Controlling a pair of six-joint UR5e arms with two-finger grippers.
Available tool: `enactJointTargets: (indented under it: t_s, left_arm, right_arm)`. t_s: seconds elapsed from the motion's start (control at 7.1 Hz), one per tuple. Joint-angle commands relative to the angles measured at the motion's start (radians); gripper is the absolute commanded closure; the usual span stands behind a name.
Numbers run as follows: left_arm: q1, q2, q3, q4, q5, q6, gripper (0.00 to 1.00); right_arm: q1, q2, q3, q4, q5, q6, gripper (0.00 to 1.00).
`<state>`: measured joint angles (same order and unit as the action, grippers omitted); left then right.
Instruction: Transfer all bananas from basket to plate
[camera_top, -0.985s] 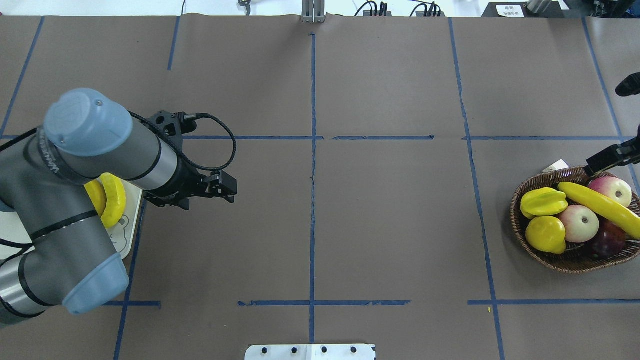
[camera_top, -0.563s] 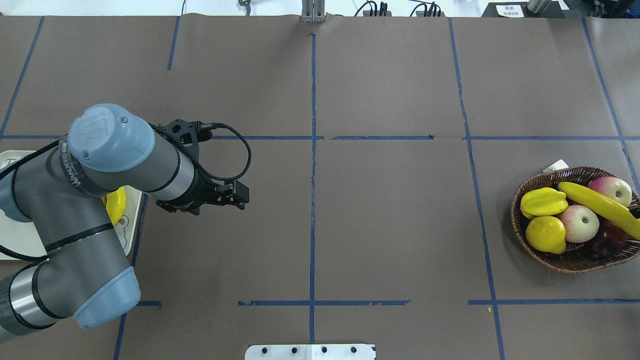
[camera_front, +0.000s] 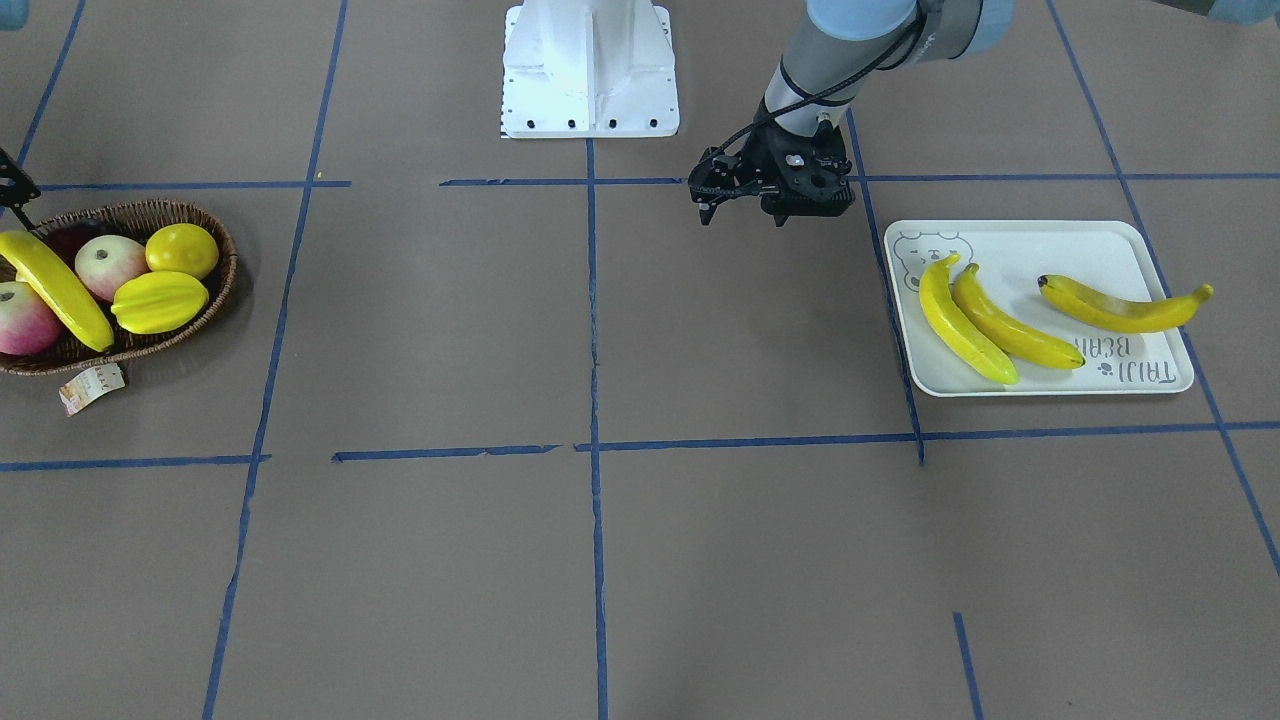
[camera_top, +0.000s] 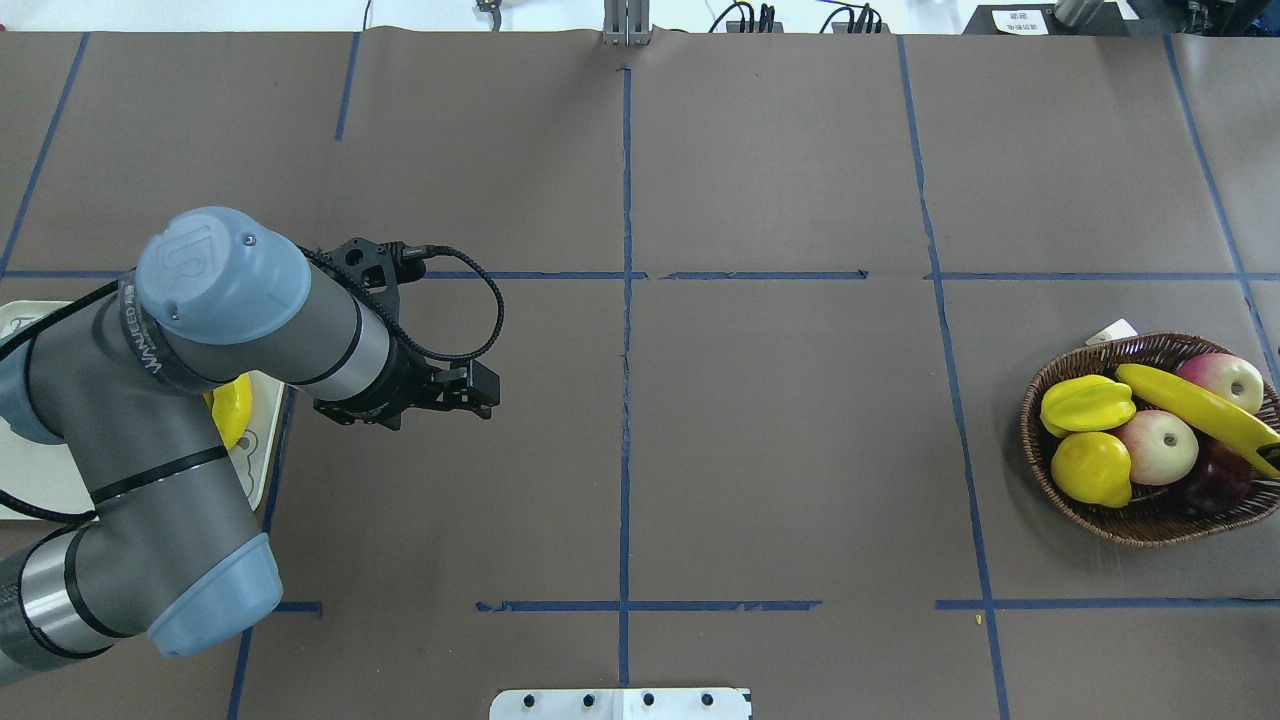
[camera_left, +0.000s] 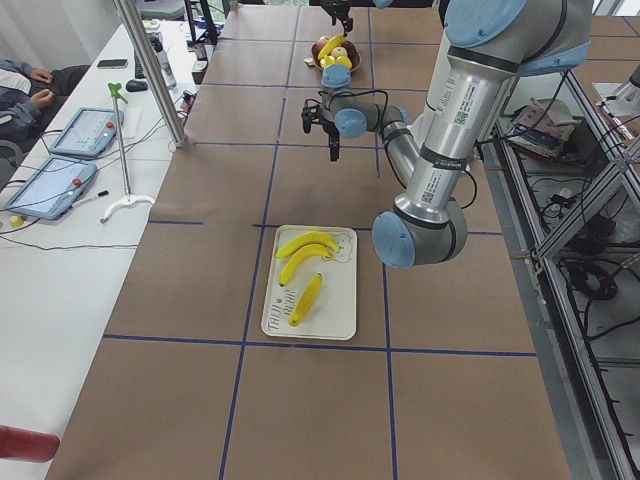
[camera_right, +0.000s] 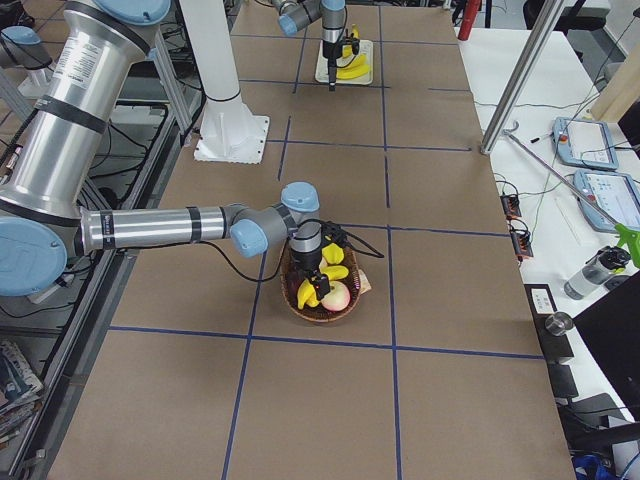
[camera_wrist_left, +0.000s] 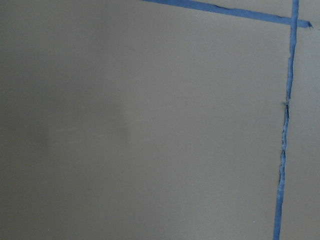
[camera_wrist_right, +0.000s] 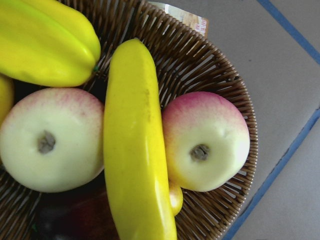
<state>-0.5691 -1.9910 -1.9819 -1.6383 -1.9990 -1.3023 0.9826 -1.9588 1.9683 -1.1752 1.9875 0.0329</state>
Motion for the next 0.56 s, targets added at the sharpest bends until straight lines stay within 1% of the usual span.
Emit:
enactJointTargets:
  t_s: [0.0,0.28,0.42]
  left_arm:
    - [0.000,0.000,0.000,0.000,0.000,0.000,0.00]
    - [0.000,0.000,0.000,-0.002,0.002,0.000,0.00]
    - [0.000,0.001,0.000,-0.002,0.002,0.000,0.00]
  right_arm:
    - [-0.053,0.011,-0.002,-0.001,-0.009,0.010,0.02]
    - [-0.085,0.011,-0.011,-0.001,-0.010,0.010,0.04]
    - [-0.088,0.011,-0.016,-0.001,-0.010,0.010,0.11]
